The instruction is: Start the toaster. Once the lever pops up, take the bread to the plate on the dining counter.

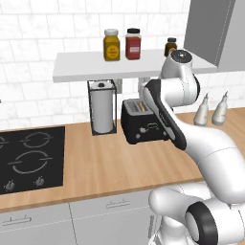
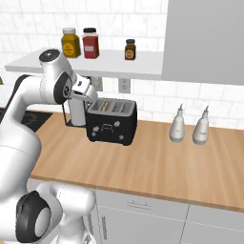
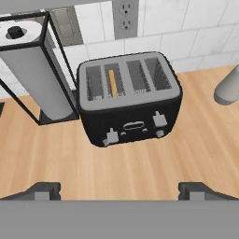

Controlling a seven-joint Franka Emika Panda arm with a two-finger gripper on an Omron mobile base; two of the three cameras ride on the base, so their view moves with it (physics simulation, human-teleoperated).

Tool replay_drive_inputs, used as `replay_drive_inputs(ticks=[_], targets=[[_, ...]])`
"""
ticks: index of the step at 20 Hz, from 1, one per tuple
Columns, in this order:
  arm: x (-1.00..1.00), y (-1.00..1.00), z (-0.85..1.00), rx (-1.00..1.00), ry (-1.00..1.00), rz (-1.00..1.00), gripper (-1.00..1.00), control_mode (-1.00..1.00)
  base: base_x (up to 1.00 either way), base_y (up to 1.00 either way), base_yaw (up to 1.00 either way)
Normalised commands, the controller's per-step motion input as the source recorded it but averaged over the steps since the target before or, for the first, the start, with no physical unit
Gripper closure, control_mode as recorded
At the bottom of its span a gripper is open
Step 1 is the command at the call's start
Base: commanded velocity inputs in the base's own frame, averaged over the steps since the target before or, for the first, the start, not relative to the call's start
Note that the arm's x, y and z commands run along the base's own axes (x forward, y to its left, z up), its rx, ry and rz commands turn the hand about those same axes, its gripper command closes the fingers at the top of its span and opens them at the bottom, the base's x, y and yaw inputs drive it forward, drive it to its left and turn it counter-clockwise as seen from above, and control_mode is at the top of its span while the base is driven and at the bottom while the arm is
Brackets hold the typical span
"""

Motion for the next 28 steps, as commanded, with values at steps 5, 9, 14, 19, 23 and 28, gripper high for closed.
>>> replay_drive_inputs(ticks=[5, 9, 14, 19, 23, 28], targets=[[0.0, 0.0, 0.0, 0.0, 0.0, 0.0, -1.0, -1.0, 0.0, 0.0, 0.0], [0.0, 0.0, 0.0, 0.0, 0.0, 0.0, -1.0, -1.0, 0.0, 0.0, 0.0], [0.0, 0.0, 0.0, 0.0, 0.0, 0.0, -1.0, -1.0, 0.0, 0.0, 0.0], [0.0, 0.0, 0.0, 0.0, 0.0, 0.0, -1.0, -1.0, 0.0, 0.0, 0.0], [0.0, 0.0, 0.0, 0.0, 0.0, 0.0, -1.0, -1.0, 0.0, 0.0, 0.0], [0.0, 0.0, 0.0, 0.0, 0.0, 0.0, -1.0, -1.0, 0.0, 0.0, 0.0]])
